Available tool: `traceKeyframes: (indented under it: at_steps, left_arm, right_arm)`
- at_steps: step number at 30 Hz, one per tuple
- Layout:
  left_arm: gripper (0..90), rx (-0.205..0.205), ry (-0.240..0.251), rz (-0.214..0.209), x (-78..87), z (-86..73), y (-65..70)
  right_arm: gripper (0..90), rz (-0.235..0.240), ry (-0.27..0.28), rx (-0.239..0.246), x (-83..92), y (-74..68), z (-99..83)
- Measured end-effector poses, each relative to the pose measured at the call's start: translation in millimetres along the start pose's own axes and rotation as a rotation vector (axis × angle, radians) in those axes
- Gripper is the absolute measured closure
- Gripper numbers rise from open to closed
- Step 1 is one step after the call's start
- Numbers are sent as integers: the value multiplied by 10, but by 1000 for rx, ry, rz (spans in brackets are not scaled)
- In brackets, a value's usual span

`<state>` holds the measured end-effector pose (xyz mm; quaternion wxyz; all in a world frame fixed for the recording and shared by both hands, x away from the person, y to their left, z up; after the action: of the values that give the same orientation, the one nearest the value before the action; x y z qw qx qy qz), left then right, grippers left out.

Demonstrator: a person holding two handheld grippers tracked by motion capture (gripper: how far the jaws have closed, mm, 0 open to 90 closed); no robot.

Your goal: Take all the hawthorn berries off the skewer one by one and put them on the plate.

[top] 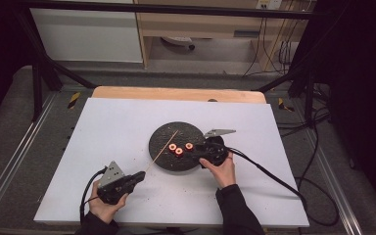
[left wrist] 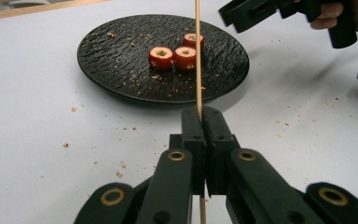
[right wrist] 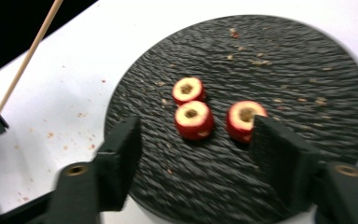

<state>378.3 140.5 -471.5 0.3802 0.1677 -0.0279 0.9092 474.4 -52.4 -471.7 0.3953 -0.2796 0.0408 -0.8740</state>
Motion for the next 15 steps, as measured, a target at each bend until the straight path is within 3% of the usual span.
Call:
traceKeyframes:
  at_steps: [7,15]
  left_arm:
    - [882,2,-11,1,-15,16,-2]
    - [882,11,-40,-4,-73,41,-2]
  right_arm:
    - [113,-39,25,58,251,106,-79]
    - [25,-75,21,96,519,244,-272]
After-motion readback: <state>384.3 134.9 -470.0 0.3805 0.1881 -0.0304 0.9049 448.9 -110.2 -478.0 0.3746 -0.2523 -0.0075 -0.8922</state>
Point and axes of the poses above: each handheld gripper's, and its own axes: x roughly backward along the jaws, z roughly out of its top, y roughly to its right, the point moved 10 cm from there along -x, roughly forward along the jaws, and after that the axes turned 8 degrees about y, right-handed, at the moved point
